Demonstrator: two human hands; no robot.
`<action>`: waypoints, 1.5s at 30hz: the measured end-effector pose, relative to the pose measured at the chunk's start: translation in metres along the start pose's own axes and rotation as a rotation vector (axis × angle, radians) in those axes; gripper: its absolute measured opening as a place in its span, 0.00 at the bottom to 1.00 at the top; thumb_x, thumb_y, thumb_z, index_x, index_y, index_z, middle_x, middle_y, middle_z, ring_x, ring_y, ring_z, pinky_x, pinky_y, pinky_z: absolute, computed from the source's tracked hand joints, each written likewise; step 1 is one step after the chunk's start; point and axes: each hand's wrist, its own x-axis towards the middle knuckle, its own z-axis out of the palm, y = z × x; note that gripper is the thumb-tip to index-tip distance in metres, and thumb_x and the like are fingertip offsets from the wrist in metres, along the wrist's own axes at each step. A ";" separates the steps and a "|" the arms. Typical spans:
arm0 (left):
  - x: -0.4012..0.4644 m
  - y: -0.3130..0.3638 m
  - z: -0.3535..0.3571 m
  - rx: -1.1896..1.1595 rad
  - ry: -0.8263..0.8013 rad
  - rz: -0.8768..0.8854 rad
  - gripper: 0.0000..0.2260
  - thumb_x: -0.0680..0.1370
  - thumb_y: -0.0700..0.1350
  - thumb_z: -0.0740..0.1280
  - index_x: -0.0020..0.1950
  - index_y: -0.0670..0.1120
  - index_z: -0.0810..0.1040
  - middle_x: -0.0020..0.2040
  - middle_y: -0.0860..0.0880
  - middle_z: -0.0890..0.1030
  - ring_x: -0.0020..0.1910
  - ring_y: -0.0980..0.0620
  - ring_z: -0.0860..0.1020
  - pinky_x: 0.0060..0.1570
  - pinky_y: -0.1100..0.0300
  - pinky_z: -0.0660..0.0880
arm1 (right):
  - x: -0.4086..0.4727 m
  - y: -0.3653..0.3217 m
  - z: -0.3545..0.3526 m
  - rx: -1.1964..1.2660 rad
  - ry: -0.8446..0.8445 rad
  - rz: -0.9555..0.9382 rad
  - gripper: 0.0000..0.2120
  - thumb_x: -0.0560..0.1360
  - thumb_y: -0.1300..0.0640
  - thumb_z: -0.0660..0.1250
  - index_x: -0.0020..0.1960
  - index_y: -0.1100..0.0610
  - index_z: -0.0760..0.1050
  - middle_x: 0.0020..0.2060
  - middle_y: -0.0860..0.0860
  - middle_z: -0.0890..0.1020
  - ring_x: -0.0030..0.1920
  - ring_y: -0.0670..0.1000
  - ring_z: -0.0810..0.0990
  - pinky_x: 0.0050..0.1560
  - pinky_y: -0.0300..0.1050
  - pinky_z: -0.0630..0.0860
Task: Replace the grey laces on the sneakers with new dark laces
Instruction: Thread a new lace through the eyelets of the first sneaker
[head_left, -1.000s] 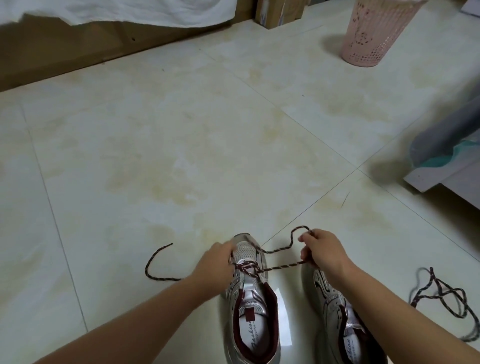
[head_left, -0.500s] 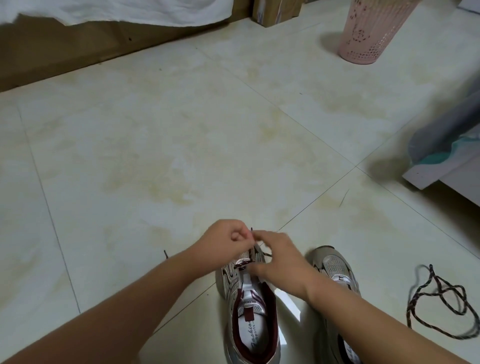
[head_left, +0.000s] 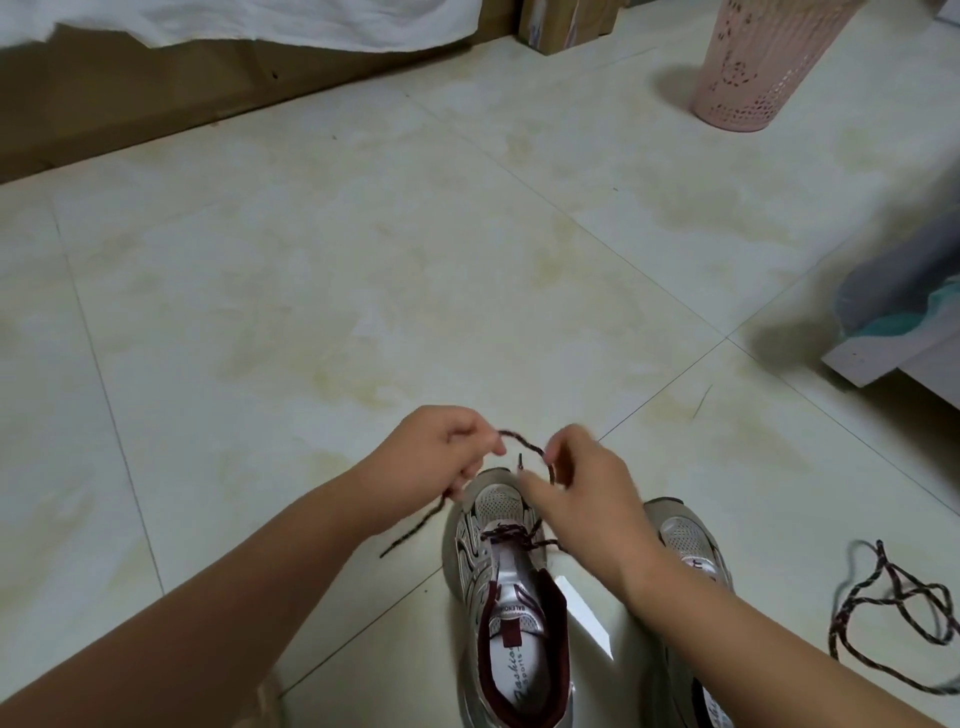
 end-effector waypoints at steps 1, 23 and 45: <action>0.000 0.006 0.004 -0.147 0.017 -0.020 0.10 0.80 0.41 0.60 0.41 0.44 0.78 0.25 0.54 0.70 0.23 0.57 0.69 0.30 0.63 0.72 | -0.003 -0.006 0.004 0.044 -0.124 -0.007 0.09 0.70 0.54 0.70 0.45 0.51 0.71 0.30 0.44 0.71 0.29 0.42 0.68 0.32 0.36 0.64; -0.002 -0.041 0.006 0.497 0.220 0.094 0.12 0.79 0.42 0.61 0.62 0.48 0.74 0.59 0.51 0.74 0.59 0.54 0.72 0.62 0.60 0.66 | 0.011 0.003 0.019 -0.041 -0.477 0.057 0.17 0.75 0.70 0.52 0.55 0.54 0.71 0.35 0.49 0.78 0.29 0.42 0.71 0.29 0.30 0.66; -0.002 -0.076 0.028 0.668 0.046 -0.137 0.10 0.73 0.43 0.64 0.31 0.52 0.74 0.34 0.52 0.77 0.39 0.53 0.75 0.43 0.59 0.74 | -0.006 0.038 0.042 -0.506 -0.317 -0.038 0.10 0.76 0.56 0.60 0.53 0.51 0.79 0.53 0.52 0.72 0.58 0.53 0.68 0.56 0.43 0.68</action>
